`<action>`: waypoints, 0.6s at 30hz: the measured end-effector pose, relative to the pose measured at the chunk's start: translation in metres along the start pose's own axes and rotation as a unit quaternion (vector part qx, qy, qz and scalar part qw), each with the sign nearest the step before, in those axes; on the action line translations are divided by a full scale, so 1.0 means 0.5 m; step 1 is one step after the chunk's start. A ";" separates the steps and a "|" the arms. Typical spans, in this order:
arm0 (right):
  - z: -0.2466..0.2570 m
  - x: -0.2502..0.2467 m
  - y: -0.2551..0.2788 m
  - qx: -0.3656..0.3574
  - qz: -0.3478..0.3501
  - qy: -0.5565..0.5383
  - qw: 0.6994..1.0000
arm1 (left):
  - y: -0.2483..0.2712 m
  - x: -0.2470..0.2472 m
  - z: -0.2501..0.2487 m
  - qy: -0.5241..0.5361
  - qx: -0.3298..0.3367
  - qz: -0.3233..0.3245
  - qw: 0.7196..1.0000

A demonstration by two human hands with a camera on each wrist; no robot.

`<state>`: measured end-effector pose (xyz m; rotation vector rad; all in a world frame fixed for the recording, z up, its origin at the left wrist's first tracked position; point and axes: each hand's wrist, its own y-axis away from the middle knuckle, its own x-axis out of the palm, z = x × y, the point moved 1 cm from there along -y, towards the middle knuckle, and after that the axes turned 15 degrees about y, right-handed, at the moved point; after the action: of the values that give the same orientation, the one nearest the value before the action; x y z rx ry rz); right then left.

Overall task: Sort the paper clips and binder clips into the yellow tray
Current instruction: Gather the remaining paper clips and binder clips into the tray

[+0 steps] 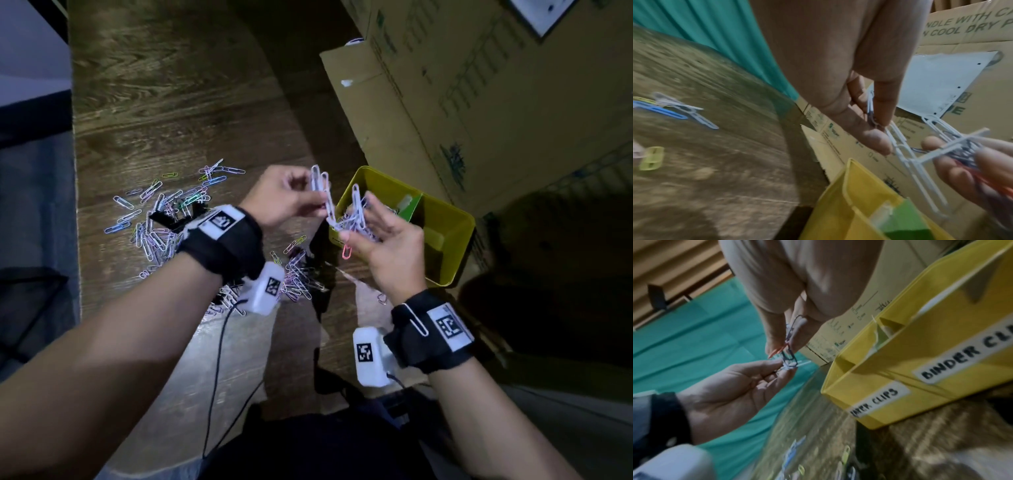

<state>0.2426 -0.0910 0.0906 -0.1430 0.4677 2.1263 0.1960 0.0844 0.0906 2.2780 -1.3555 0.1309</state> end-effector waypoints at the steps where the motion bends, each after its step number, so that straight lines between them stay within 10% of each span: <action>1: 0.005 -0.006 -0.009 -0.001 -0.013 -0.014 1.000 | -0.015 0.020 -0.004 0.002 0.007 -0.002 1.000; 6: 0.013 -0.029 -0.075 0.016 -0.055 0.041 0.998 | -0.071 0.093 0.015 -0.105 0.030 -0.021 0.994; 13: -0.047 -0.011 -0.158 0.077 0.000 0.254 0.964 | -0.070 0.105 0.039 -0.476 0.004 0.070 0.877; 18: -0.052 -0.013 -0.149 0.059 0.054 0.251 0.965 | -0.057 0.044 0.034 -0.286 0.016 -0.017 0.958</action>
<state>0.3056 -0.0684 0.0480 -0.6078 0.9129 2.1538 0.2287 0.0706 0.0726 2.4685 -1.5833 -0.5649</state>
